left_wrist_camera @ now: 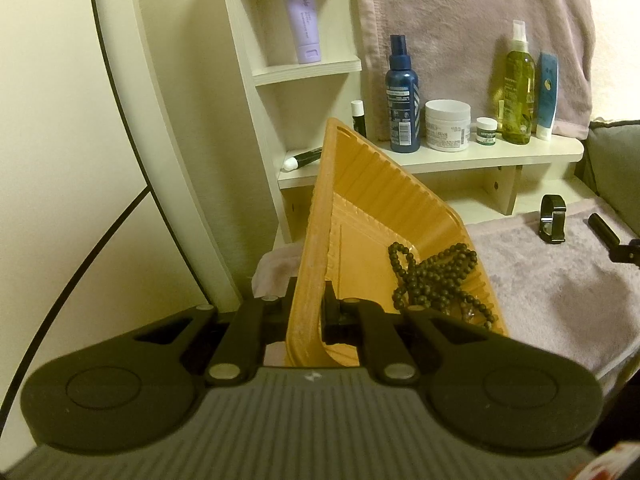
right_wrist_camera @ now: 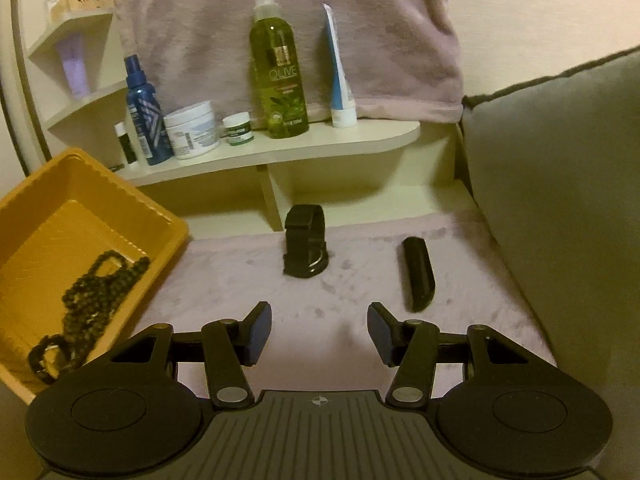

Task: Organize jewelry
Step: 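Move the right gripper over the towel to the black watch, then close the right gripper on the black watch strap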

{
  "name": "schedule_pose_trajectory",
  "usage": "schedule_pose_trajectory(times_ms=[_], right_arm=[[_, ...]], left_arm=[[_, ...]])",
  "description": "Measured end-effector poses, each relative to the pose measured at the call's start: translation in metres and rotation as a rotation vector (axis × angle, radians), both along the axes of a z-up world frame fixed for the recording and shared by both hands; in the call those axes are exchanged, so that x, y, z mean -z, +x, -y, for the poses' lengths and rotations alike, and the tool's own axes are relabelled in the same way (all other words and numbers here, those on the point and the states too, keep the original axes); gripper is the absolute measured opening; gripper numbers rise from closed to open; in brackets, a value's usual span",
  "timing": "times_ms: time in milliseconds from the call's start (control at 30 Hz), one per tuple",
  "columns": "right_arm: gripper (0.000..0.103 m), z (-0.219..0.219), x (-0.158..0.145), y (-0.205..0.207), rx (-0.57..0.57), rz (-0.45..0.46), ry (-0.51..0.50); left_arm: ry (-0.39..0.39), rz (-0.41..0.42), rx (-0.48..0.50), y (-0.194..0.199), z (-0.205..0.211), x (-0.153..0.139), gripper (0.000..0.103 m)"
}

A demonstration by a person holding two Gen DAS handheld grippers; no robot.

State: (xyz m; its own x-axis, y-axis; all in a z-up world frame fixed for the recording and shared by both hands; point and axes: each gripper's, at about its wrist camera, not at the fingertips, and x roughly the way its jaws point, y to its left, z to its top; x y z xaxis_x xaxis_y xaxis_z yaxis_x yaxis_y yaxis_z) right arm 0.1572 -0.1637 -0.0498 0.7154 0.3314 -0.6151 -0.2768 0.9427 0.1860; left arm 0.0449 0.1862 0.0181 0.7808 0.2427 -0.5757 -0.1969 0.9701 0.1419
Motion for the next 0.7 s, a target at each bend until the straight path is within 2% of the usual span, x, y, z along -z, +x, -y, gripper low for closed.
schedule_pose_trajectory(times_ms=[700], right_arm=[[0.053, -0.059, 0.025, 0.075, 0.024, 0.029, -0.081]], left_arm=[[-0.003, -0.008, -0.002, 0.001, 0.001, 0.000, 0.008]])
